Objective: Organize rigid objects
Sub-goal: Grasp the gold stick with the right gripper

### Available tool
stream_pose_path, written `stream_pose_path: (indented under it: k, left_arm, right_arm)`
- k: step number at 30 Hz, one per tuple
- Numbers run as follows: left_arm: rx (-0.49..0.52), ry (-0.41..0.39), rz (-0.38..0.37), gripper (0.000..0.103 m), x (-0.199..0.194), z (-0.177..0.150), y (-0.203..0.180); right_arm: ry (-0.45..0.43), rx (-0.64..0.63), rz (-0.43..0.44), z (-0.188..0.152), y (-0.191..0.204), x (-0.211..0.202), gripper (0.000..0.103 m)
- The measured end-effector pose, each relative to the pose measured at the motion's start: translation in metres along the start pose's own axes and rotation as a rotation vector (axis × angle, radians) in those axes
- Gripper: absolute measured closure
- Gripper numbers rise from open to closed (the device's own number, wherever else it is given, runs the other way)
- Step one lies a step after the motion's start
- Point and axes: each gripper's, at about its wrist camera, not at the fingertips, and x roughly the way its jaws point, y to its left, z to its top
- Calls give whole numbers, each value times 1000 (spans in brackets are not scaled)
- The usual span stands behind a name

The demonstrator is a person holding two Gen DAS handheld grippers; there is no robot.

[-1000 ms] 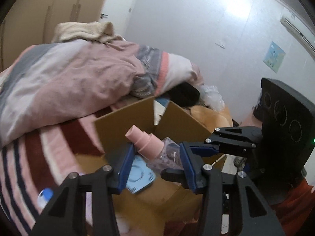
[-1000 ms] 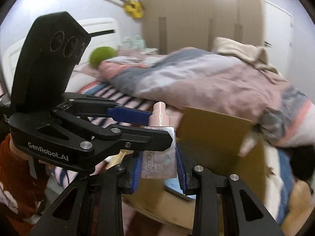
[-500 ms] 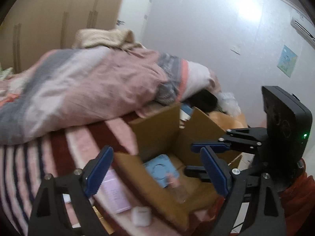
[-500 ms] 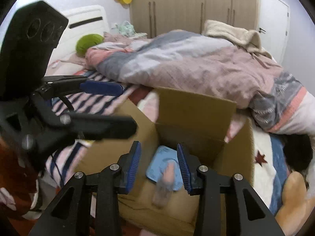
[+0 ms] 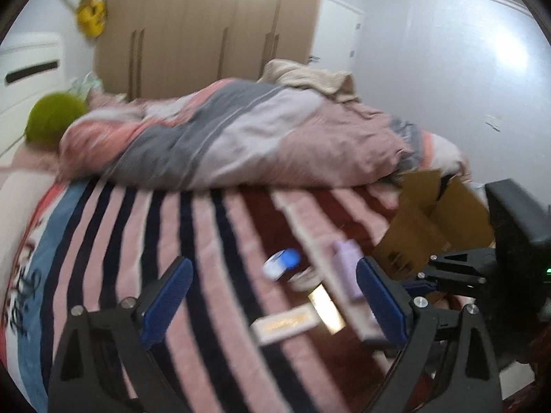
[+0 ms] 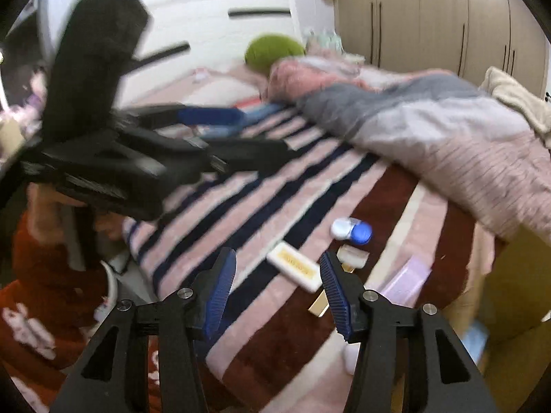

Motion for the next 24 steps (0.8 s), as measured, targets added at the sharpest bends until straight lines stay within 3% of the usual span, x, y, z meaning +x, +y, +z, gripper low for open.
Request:
stream_pose_path:
  k: [3, 7, 9, 11, 14, 17, 24]
  left_arm:
    - [-44, 29, -4, 8, 6, -23, 19]
    - [-79, 49, -13, 8, 12, -40, 32]
    - [-92, 54, -24, 8, 14, -45, 35]
    - [-98, 53, -33, 8, 15, -46, 38]
    - [-93, 52, -41, 8, 17, -46, 38]
    - [-93, 49, -54, 8, 20, -45, 37]
    - [-72, 70, -92, 8, 26, -43, 22]
  right_arm:
    - [77, 78, -58, -16, -12, 41, 56]
    - [125, 120, -207, -34, -33, 84, 57]
    - [126, 159, -200, -38, -44, 94, 64]
    - [127, 175, -185, -38, -49, 98, 85]
    - [174, 149, -195, -44, -44, 89, 87]
    - [237, 153, -151, -52, -40, 81, 87]
    - [231, 152, -168, -58, -41, 97, 87]
